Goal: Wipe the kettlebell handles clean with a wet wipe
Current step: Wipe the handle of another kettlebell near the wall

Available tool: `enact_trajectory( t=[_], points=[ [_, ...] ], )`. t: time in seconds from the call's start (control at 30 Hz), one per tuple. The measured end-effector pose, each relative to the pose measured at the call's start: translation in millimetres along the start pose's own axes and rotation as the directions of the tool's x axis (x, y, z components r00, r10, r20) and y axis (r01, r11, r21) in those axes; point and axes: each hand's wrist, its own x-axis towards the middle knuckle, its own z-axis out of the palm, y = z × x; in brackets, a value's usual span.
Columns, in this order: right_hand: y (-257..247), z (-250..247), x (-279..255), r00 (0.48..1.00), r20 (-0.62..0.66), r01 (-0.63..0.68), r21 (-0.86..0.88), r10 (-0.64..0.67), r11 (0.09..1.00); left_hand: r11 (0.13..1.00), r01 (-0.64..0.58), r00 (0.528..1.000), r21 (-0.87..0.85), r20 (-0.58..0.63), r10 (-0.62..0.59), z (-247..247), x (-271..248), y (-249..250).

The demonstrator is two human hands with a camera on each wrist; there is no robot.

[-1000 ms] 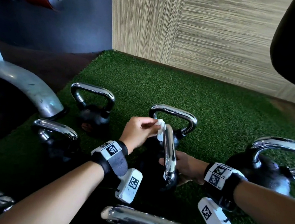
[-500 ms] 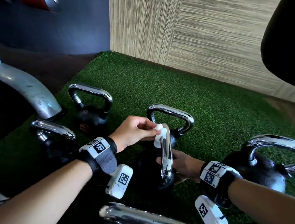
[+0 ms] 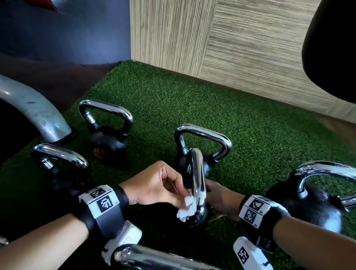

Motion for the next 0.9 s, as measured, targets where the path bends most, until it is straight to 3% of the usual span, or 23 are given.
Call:
enact_trajectory(
  t=[0.13, 0.37, 0.53, 0.63, 0.67, 0.73, 0.83, 0.9],
  points=[
    [3, 0, 2, 1.000, -0.003, 0.010, -0.013, -0.010, 1.000, 0.998, -0.032, 0.999, 0.045, -0.014, 0.033, -1, -2, 7],
    [12, -2, 10, 0.999, -0.038, -0.025, -0.054, 0.023, 0.998, 0.952, -0.025, 0.999, 0.304, -0.020, 0.032, 11, -14, -7],
    [1, -1, 9, 0.994, -0.069, -0.096, -0.099, 0.089, 0.990, 0.954, -0.005, 0.997, 0.299, -0.066, 0.026, 12, -19, -13],
    [-12, -9, -1, 0.994, 0.001, -0.106, -0.206, 0.109, 0.973, 0.978, 0.034, 0.993, 0.205, -0.114, -0.011, -2, -11, -10],
    [-18, -14, -6, 0.996, -0.024, -0.090, -0.296, 0.087, 0.951, 0.987, 0.032, 0.989, 0.157, -0.148, -0.008, -8, -7, -7],
    [-35, -26, -16, 0.981, -0.192, -0.053, -0.399, -0.027, 0.915, 0.999, 0.024, 0.971, 0.048, -0.239, -0.012, -20, 2, 5],
    [-65, -45, -32, 0.858, -0.442, 0.086, -0.381, -0.262, 0.921, 0.949, 0.019, 0.930, -0.315, -0.342, -0.132, -35, 12, 27],
    [-89, -53, -44, 0.811, -0.433, 0.255, -0.344, -0.393, 0.904, 0.881, 0.027, 0.919, -0.472, -0.336, -0.208, -41, 18, 41]
  ],
)
